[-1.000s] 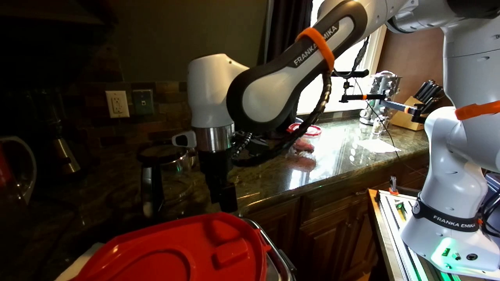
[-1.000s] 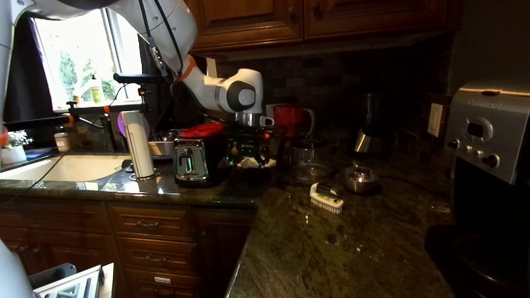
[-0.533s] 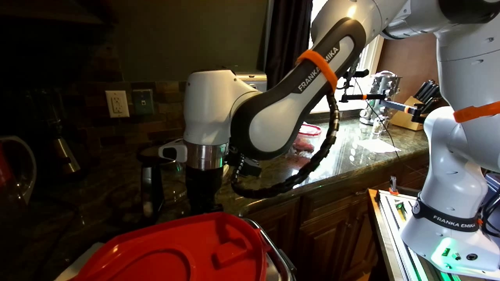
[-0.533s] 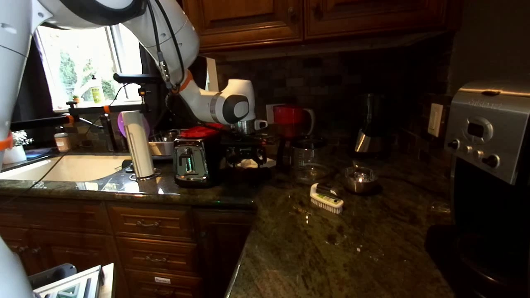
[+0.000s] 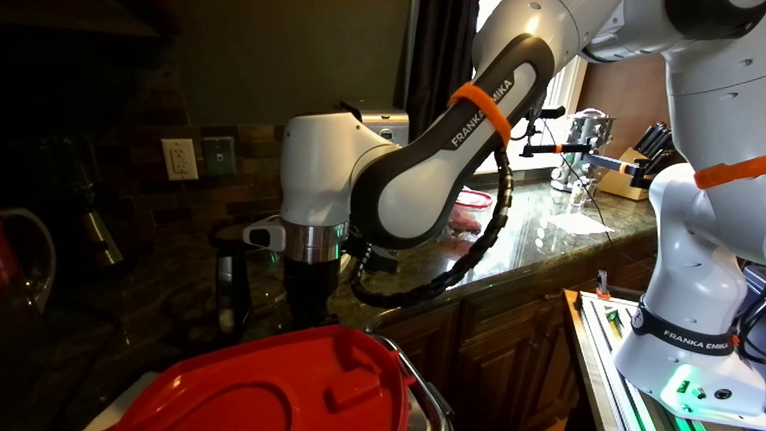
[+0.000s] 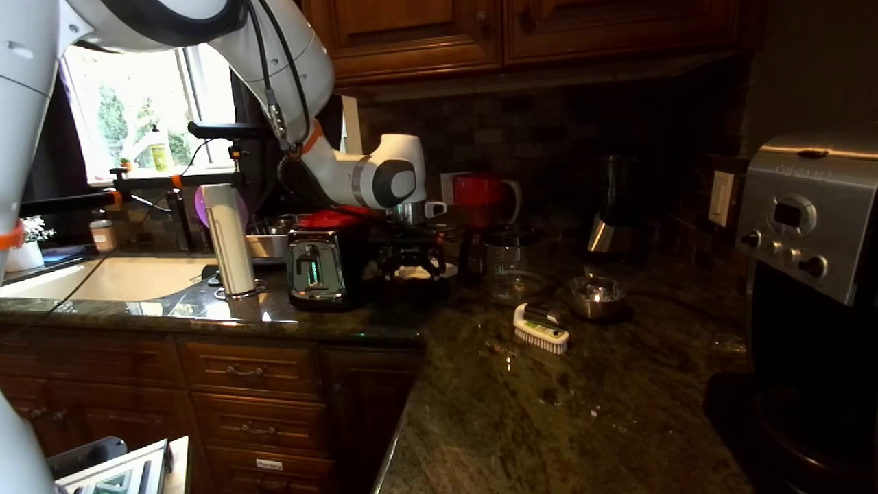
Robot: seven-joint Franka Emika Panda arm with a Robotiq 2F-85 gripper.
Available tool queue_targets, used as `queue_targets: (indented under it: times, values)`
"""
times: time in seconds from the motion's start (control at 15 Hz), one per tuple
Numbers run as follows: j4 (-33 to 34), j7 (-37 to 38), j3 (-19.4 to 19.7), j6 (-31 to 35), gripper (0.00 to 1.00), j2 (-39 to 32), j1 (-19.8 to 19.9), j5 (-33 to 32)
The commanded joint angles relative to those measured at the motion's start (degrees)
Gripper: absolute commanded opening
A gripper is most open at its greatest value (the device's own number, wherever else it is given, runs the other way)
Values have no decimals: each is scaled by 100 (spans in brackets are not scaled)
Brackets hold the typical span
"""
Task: Pick up the black lid and put it on the coffee jug
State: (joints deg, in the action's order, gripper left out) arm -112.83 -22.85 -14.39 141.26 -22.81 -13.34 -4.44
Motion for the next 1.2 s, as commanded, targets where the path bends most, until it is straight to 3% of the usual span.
queue_targets:
  times: [0.0, 0.13, 0.27, 0.33, 0.8, 0.87, 0.93, 1.0, 1.13]
  values:
    - [206, 166, 66, -135, 100, -240, 0, -184]
    - [267, 238, 143, -115, 84, -339, -41, -309]
    - [331, 275, 167, -159, 78, -418, -30, -351]
    - [361, 296, 179, -177, 82, -458, -31, -366]
    - [630, 235, 148, -402, 84, -700, -81, -421]
    - [680, 229, 146, -470, 68, -727, -93, -436]
    - [722, 229, 150, -518, 59, -748, -101, -459]
    - [762, 233, 155, -584, 59, -768, -110, -481]
    - [839, 237, 158, -671, 43, -785, -123, -520]
